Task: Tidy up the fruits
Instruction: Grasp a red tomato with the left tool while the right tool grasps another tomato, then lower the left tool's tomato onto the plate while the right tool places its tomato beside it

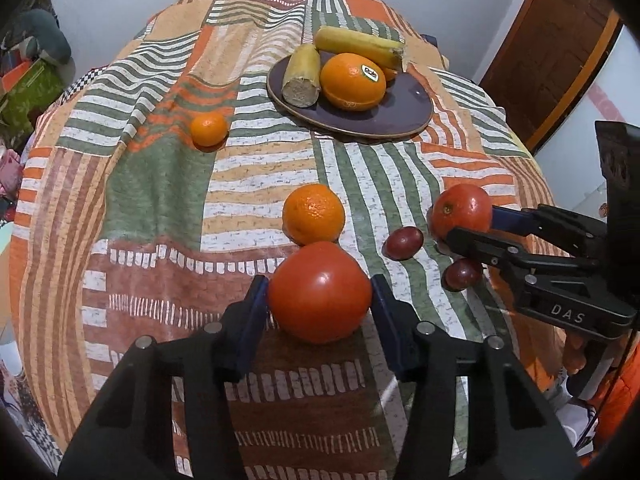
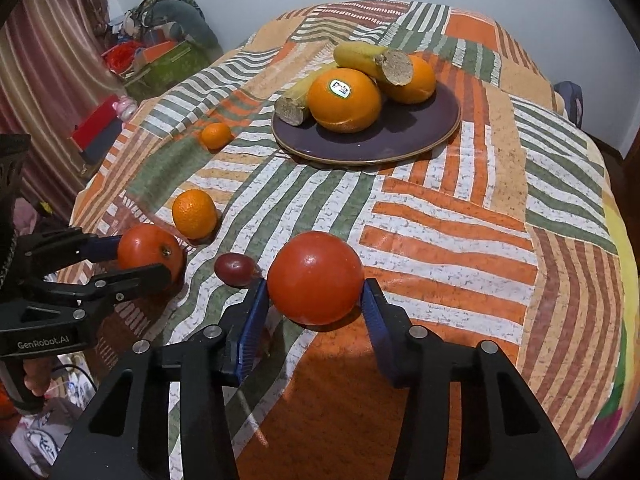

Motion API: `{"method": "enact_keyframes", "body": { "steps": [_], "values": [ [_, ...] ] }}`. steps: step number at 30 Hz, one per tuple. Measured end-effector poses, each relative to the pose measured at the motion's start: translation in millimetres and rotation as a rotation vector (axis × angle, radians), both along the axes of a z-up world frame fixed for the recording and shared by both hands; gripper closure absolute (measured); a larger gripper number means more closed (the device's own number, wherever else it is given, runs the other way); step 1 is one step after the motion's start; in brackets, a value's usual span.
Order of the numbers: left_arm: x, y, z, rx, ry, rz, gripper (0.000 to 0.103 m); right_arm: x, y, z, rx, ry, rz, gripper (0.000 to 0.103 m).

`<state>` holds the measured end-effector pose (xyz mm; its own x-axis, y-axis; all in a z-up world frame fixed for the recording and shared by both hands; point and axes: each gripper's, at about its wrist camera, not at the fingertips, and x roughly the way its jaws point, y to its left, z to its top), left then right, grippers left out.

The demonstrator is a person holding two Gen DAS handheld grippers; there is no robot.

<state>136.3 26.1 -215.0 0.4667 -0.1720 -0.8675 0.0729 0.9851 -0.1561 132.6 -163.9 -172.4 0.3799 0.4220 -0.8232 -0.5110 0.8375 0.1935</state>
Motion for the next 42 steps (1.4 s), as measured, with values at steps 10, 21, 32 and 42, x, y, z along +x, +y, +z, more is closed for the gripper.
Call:
{"method": "enact_keyframes", "body": {
  "steps": [10, 21, 32, 42],
  "values": [
    [6.5, 8.6, 32.9, 0.017, -0.072, 0.023, 0.053, 5.7, -9.4, 17.2, 0.019, -0.046, -0.031, 0.059],
    [45.6, 0.5, 56.6, 0.014, -0.135, 0.024, 0.053, 29.9, -21.4, 42.2, 0.042, -0.122, -0.083, 0.059],
    [93.0, -14.8, 55.4, 0.004, -0.143, -0.034, 0.053, 56.4, -22.1, 42.2, 0.041, -0.137, -0.1, 0.059],
    [132.5, -20.7, 33.9, -0.002, -0.09, -0.065, 0.053, 81.0, -11.9, 27.4, 0.029, -0.114, -0.086, 0.059]
  ]
}}
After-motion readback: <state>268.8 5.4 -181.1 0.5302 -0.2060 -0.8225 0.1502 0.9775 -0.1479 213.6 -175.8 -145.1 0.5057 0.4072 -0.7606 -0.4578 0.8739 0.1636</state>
